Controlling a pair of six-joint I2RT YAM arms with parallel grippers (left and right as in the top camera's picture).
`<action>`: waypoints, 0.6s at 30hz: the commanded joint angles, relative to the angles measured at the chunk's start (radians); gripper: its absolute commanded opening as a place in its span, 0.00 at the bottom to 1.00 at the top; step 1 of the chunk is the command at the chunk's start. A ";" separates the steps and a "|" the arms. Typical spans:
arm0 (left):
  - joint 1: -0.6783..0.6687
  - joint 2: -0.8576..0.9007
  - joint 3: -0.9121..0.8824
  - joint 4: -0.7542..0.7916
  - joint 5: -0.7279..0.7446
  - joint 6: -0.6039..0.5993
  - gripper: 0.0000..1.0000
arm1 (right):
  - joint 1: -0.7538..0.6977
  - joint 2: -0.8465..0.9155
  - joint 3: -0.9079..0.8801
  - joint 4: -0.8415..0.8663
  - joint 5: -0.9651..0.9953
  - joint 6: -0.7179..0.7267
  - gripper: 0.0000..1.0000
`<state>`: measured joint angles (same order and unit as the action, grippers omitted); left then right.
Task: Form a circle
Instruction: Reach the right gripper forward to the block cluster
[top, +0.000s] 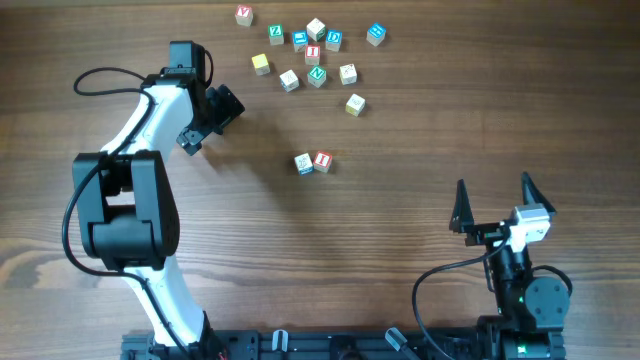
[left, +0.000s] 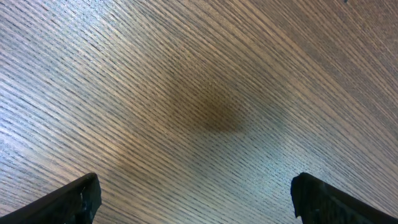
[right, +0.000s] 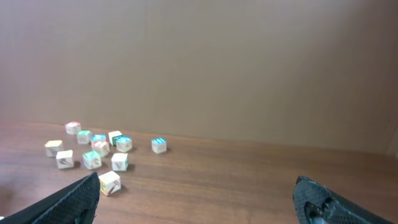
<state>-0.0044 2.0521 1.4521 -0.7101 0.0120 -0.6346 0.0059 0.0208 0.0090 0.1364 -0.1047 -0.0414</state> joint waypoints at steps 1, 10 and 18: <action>0.002 0.010 0.010 0.000 -0.013 -0.002 1.00 | 0.004 0.062 0.107 -0.014 -0.027 0.024 1.00; 0.002 0.010 0.010 0.000 -0.013 -0.002 1.00 | 0.004 0.733 0.867 -0.369 -0.070 0.023 1.00; 0.002 0.010 0.010 0.000 -0.013 -0.002 1.00 | 0.004 1.461 1.710 -0.839 -0.254 0.111 1.00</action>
<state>-0.0044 2.0525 1.4525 -0.7113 0.0113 -0.6346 0.0059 1.3087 1.5311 -0.6209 -0.2398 0.0120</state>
